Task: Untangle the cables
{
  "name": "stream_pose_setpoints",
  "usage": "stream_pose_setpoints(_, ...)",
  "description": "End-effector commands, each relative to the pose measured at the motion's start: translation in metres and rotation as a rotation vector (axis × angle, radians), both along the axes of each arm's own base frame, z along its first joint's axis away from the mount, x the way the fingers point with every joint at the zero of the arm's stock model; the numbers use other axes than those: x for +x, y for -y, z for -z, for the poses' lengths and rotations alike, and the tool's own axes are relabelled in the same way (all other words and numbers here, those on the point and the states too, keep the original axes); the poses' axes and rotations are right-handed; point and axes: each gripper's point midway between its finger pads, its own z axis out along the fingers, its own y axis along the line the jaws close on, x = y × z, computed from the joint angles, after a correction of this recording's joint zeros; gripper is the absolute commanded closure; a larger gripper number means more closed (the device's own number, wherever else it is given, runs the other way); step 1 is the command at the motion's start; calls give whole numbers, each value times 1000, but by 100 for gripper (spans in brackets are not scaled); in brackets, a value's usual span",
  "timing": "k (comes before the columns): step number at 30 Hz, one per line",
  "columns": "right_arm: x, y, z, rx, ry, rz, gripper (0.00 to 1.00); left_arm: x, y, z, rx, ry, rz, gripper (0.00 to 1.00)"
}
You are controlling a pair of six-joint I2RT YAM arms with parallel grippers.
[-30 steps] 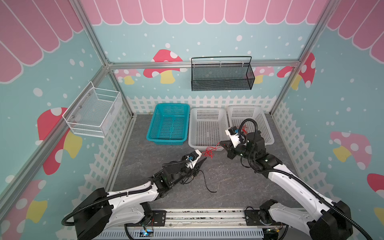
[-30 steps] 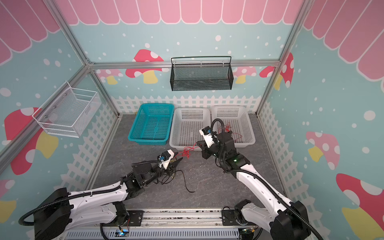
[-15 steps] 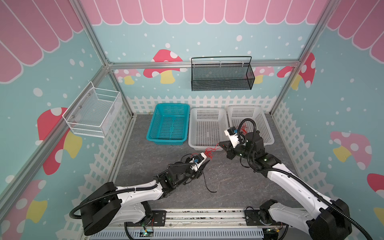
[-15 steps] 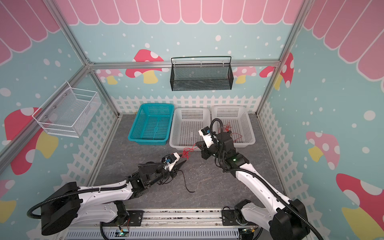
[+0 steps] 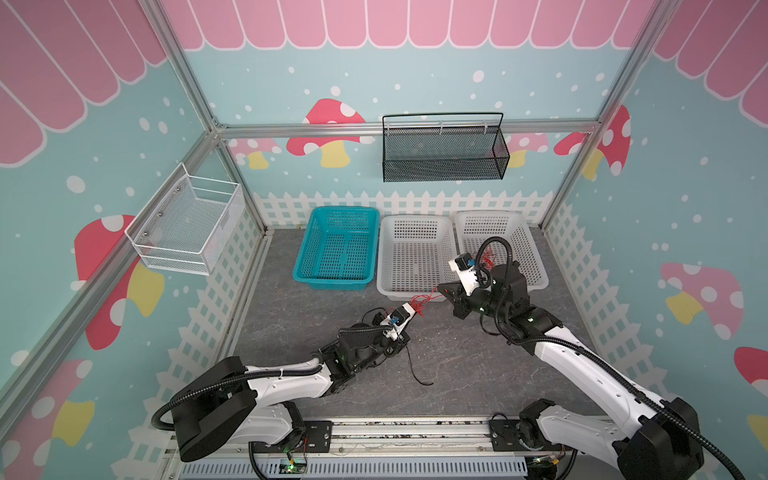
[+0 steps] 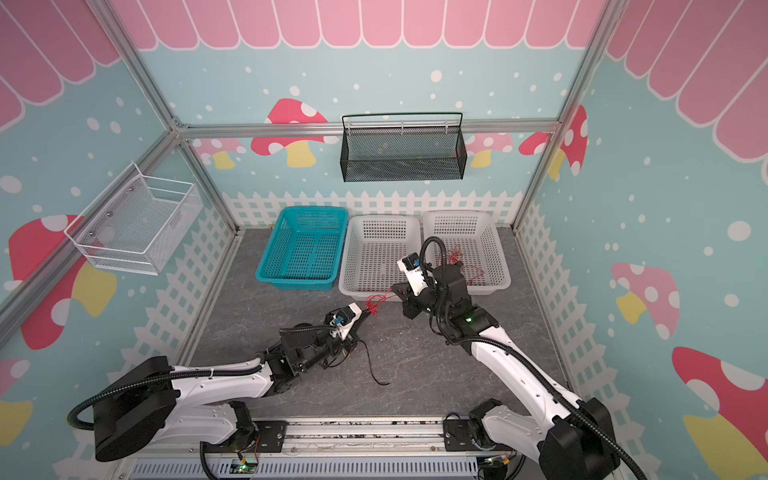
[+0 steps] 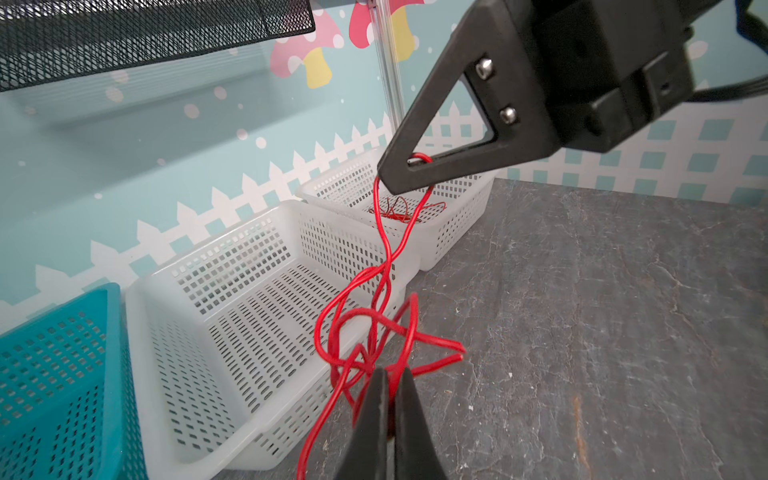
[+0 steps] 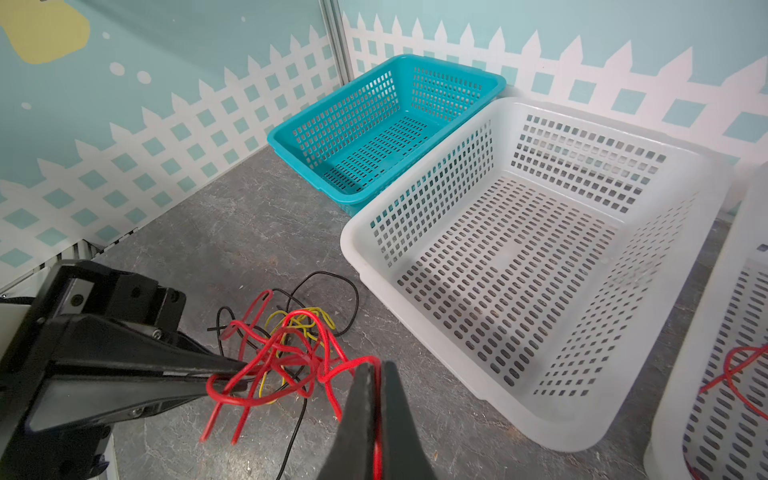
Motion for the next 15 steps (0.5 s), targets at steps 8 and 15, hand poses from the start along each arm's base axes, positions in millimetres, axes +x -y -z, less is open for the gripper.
stream_pose_setpoints(8, 33, 37, -7, -44, 6, 304, 100, -2, -14, -14, -67, -5, -48, 100)
stream_pose_setpoints(15, 45, 72, 5, -103, -19, 511, 100, 8, -63, -19, -109, -64, -252, 100)
